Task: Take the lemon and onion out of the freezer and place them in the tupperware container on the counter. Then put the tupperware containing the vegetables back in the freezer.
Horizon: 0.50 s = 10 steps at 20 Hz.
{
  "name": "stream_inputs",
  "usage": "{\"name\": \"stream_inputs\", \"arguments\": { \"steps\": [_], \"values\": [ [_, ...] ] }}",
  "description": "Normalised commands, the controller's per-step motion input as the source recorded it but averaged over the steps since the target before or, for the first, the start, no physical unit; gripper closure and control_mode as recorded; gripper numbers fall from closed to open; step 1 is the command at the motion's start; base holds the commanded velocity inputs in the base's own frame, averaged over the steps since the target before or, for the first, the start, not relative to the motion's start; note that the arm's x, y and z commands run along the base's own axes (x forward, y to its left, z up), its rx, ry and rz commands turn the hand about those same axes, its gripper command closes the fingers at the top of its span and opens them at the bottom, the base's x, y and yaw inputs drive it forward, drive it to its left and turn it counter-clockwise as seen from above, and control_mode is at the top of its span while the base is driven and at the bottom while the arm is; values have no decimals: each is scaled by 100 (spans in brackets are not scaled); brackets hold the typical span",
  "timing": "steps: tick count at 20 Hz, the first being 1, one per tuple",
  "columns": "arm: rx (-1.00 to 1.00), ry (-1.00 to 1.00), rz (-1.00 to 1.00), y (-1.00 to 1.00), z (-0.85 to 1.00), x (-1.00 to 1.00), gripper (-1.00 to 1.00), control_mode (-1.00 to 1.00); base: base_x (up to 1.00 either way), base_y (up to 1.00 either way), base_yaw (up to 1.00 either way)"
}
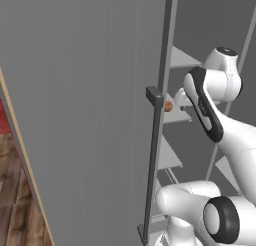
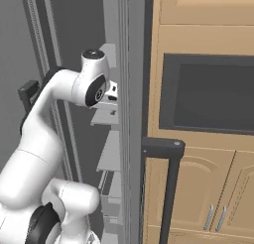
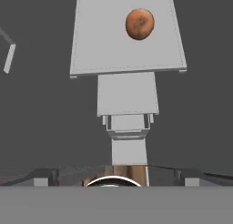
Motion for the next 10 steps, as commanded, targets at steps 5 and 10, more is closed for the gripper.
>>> {"name": "stream_inputs", "arguments": {
  "steps": [5,10],
  "values": [
    [0,0,0,-1,-36,68,-100,-100,0,0,0],
    [0,-3,0,-4,-37,56,-100,-100,0,0,0]
  ]
}}
